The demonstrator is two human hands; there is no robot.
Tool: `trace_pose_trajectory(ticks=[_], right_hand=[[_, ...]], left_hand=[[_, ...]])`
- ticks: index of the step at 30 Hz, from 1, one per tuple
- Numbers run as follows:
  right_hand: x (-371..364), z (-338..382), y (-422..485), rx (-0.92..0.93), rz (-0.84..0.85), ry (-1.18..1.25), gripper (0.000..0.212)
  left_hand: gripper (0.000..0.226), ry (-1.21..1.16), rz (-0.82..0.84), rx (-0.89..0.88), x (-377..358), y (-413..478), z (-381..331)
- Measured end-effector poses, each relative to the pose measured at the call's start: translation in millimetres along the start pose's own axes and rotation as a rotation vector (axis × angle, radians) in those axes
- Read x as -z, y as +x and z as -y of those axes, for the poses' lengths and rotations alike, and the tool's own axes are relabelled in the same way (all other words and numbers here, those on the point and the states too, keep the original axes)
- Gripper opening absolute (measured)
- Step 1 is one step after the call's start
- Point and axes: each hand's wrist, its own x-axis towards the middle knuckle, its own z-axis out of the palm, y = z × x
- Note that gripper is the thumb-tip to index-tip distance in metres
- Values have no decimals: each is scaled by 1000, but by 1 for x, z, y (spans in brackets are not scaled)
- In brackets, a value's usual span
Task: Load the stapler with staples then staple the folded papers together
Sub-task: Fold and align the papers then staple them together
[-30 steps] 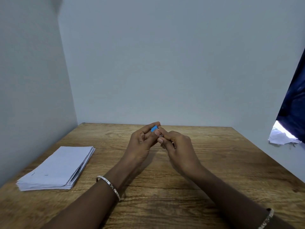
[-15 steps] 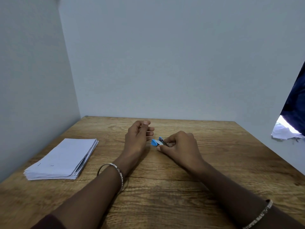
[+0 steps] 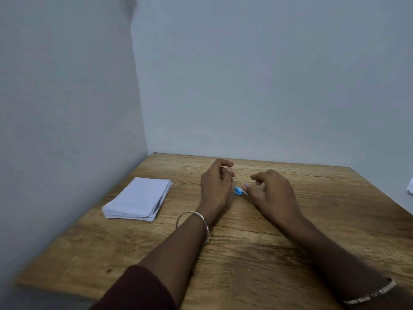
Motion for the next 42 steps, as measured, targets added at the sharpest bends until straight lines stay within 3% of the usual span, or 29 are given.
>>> trace_pose_trajectory(ticks=[5,12,15,20,23,27,34,42], right_hand=[[-1,26,-15,82,21,57,13],[-14,81,-28,163,94,182,9],[-28,104,-22,136,161,253,18],[-62,137,-10,105,370,264,56],[-83,149,2,124,476,192,73],[-106,156,15,128,534,144,81],[-127,155,23,186,620,43,75],[-121,160,25,272,604,-51,65]], left_hand=[[20,177,-41,-116,29,-20,-6],[17,490,-160,-130,110,-38,0],[18,702,-189,-74,147,-43,8],[36,1007,-244,88,186,-55,26],[43,1046,-250,102,187,-56,30],[52,1072,-225,189,187,-54,35],[55,1009,-162,332,189,-51,40],[54,928,-158,355,191,-51,38]])
